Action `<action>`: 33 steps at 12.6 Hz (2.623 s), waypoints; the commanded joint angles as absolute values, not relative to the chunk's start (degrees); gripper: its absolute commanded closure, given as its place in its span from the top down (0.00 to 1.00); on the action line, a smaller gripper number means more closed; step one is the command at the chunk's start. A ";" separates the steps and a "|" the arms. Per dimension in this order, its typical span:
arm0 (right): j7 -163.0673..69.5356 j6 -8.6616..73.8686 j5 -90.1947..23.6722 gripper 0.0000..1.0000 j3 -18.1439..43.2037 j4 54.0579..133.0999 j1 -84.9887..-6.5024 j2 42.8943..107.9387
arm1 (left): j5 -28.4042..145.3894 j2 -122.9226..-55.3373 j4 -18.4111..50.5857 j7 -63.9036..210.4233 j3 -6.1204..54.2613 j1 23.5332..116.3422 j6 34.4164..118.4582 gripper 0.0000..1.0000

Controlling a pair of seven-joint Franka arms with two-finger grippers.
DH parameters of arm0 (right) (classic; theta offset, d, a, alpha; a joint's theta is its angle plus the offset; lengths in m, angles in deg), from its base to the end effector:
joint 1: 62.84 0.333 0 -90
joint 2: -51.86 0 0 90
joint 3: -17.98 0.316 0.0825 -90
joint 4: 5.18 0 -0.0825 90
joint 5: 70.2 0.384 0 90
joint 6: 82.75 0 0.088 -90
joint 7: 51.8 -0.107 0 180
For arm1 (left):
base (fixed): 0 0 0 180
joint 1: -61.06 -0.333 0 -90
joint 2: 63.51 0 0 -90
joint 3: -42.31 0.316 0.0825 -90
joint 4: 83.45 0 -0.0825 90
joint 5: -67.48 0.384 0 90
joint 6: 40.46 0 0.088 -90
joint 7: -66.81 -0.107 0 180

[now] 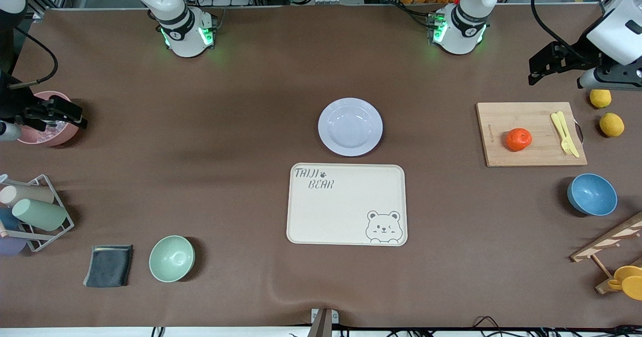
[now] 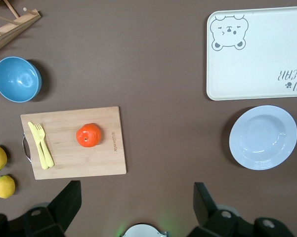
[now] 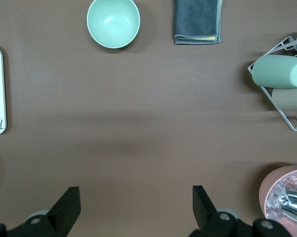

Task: Place orange and plate with both arms
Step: 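Move the left gripper over the orange on the cutting board, then lower the left gripper and close it on the orange while the right gripper reaches out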

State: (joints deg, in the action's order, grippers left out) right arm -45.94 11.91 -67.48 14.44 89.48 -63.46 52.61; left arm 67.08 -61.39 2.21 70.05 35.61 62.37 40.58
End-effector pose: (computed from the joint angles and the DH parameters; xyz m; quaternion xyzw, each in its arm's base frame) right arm 0.5622 -0.0359 0.5858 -0.9996 -0.0127 0.0045 0.0237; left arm 0.5209 -0.0756 0.6661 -0.9989 0.0420 0.0220 0.0009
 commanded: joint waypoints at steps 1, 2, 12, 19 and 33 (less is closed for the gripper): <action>-47.05 11.73 -68.79 1.00 14.38 87.90 -63.20 53.62 | 66.60 -61.31 2.51 70.24 35.45 62.29 41.27 1.00; -47.05 11.73 -68.70 1.00 14.38 87.81 -63.28 53.62 | 66.52 -61.31 2.51 70.58 35.37 62.21 41.28 1.00; -45.83 11.29 -67.73 1.00 14.20 87.98 -63.90 54.41 | 67.91 -65.09 6.98 72.96 36.07 57.29 40.75 1.00; -44.42 8.83 -67.92 1.00 14.37 88.34 -62.93 54.94 | 70.91 -64.21 19.72 69.81 35.80 53.07 49.17 1.00; -45.38 9.00 -52.45 1.00 14.29 88.95 -63.55 60.21 | 73.11 -63.16 42.30 67.25 35.72 51.13 70.17 1.00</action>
State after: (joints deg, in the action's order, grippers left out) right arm -45.02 9.48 -54.54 14.19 89.53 -63.02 58.46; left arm 71.87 -65.22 37.88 68.17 36.27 51.95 66.39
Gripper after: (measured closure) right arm 0.000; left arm 0.000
